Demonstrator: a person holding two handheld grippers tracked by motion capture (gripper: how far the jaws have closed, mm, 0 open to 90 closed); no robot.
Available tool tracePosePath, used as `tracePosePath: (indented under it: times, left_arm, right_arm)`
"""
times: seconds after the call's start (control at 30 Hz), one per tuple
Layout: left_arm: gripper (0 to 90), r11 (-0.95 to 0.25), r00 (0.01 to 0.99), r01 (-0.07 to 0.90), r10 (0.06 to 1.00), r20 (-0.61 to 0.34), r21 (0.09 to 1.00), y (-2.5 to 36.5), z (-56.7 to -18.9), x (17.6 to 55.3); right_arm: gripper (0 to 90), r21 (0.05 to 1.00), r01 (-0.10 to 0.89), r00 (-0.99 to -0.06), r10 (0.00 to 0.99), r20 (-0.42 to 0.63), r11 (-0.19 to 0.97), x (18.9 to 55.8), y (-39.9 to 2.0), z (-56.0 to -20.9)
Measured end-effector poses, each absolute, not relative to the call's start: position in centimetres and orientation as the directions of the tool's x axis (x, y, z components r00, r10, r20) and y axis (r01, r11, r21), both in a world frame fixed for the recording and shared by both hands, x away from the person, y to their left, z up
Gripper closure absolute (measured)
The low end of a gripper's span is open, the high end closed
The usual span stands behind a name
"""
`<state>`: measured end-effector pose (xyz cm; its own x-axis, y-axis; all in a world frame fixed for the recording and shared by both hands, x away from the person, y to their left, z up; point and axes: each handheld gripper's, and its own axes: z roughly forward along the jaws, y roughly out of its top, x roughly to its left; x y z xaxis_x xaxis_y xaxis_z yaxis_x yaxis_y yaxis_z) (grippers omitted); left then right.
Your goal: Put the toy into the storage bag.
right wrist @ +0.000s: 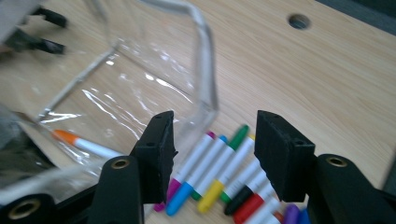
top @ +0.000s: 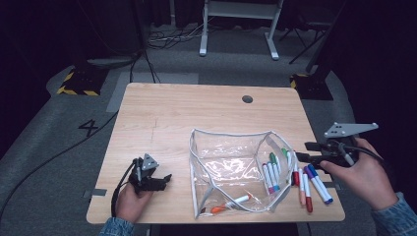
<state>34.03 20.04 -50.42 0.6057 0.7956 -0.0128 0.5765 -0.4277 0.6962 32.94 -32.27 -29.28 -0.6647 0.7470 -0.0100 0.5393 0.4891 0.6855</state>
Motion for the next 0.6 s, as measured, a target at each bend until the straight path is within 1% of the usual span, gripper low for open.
tracePosePath:
  times: [0.23, 0.4, 0.6]
  left_arm:
    - [18.8, -0.428, 0.606, 0.576, 0.795, -0.012, 0.696, 20.0, -50.4, 34.0]
    - [18.8, -0.426, 0.603, 0.577, 0.798, -0.012, 0.697, 20.0, -50.4, 34.0]
    - [18.8, -0.425, 0.603, 0.578, 0.798, -0.013, 0.697, 20.0, -50.4, 34.0]
  right_arm:
    - [49.5, 0.650, 0.627, -0.552, 0.834, -0.020, 0.430, 33.0, -37.5, -32.7]
    - [53.0, 0.604, 0.690, -0.484, 0.875, -0.026, 0.399, 33.4, -40.3, -36.5]
    - [55.9, 0.538, 0.755, -0.431, 0.902, -0.023, 0.375, 33.7, -42.6, -40.8]
